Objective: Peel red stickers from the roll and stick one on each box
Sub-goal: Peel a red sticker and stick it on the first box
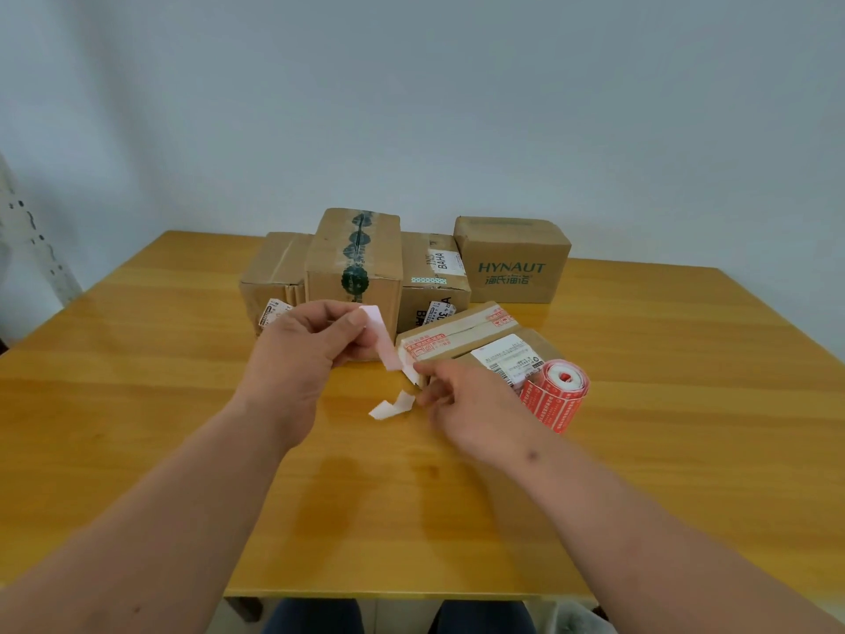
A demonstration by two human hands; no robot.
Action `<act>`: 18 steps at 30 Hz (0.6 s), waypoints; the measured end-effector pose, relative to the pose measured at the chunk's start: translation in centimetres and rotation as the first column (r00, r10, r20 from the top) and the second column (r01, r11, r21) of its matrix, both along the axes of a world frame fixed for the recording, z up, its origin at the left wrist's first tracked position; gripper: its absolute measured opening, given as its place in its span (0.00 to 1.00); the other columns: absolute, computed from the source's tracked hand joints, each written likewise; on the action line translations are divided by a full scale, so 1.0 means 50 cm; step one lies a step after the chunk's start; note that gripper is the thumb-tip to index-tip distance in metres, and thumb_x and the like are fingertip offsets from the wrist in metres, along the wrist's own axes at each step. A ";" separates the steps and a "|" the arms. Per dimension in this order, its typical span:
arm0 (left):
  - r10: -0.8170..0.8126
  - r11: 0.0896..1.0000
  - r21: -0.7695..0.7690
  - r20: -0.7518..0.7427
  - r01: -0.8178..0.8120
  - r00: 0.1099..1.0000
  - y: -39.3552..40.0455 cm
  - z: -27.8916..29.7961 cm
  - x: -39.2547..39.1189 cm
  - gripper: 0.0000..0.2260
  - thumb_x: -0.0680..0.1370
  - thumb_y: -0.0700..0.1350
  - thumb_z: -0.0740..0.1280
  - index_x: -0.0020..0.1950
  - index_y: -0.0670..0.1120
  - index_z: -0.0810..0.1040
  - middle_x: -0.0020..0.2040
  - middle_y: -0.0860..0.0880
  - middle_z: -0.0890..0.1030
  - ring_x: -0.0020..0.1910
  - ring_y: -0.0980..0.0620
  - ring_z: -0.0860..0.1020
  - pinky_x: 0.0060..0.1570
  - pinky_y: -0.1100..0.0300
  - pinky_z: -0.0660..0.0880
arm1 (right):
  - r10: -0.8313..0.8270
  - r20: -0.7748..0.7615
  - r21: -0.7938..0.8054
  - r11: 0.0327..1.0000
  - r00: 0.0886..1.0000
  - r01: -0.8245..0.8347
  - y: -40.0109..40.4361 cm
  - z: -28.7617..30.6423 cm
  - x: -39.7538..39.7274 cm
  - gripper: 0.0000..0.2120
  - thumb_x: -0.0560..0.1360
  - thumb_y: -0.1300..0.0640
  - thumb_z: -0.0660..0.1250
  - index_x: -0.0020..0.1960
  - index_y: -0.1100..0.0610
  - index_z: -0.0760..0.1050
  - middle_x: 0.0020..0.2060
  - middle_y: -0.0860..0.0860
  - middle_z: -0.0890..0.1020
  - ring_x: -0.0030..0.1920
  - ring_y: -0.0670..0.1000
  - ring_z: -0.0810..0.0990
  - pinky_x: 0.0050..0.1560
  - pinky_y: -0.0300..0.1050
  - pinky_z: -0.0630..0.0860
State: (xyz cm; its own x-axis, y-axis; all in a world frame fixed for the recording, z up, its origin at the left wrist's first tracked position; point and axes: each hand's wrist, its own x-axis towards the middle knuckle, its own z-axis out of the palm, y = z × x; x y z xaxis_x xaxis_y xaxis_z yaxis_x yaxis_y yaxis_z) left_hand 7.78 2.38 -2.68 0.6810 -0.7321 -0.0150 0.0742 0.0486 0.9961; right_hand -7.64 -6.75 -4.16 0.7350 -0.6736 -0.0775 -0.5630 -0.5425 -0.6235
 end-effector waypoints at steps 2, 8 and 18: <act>-0.047 0.999 -0.008 0.012 0.047 0.999 -0.003 -0.003 -0.004 0.05 0.78 0.39 0.67 0.50 0.42 0.83 0.40 0.45 0.85 0.41 0.51 0.82 0.54 0.54 0.78 | 0.018 -0.025 -0.051 0.999 1.000 -0.019 -0.004 0.009 -0.009 0.17 0.77 0.60 0.60 0.63 0.49 0.76 0.54 0.48 0.81 0.53 0.49 0.77 0.53 0.44 0.76; -0.163 0.985 0.076 0.097 0.156 0.982 -0.015 -0.005 -0.023 0.06 0.77 0.38 0.68 0.47 0.46 0.85 0.44 0.45 0.86 0.48 0.47 0.83 0.63 0.44 0.74 | -0.118 -0.030 -0.550 0.831 0.993 0.082 -0.036 0.024 -0.058 0.12 0.75 0.50 0.61 0.55 0.50 0.79 0.53 0.47 0.77 0.57 0.51 0.71 0.57 0.46 0.68; -0.335 0.925 0.259 0.202 0.279 0.920 -0.055 -0.004 -0.080 0.07 0.74 0.36 0.70 0.46 0.47 0.85 0.42 0.49 0.86 0.51 0.49 0.81 0.52 0.52 0.75 | -0.266 -0.376 -0.580 0.815 0.887 -0.002 -0.112 -0.011 -0.127 0.16 0.74 0.56 0.61 0.61 0.52 0.71 0.57 0.52 0.71 0.56 0.56 0.68 0.51 0.47 0.69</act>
State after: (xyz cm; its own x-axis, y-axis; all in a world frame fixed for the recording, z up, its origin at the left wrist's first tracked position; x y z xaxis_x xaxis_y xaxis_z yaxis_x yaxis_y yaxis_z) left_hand 3.77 -0.37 -2.89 0.4263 -0.9021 -0.0662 -0.1902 -0.1609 0.9685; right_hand -14.00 -12.34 -4.69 0.6177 -0.7842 0.0582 -0.7860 -0.6135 0.0761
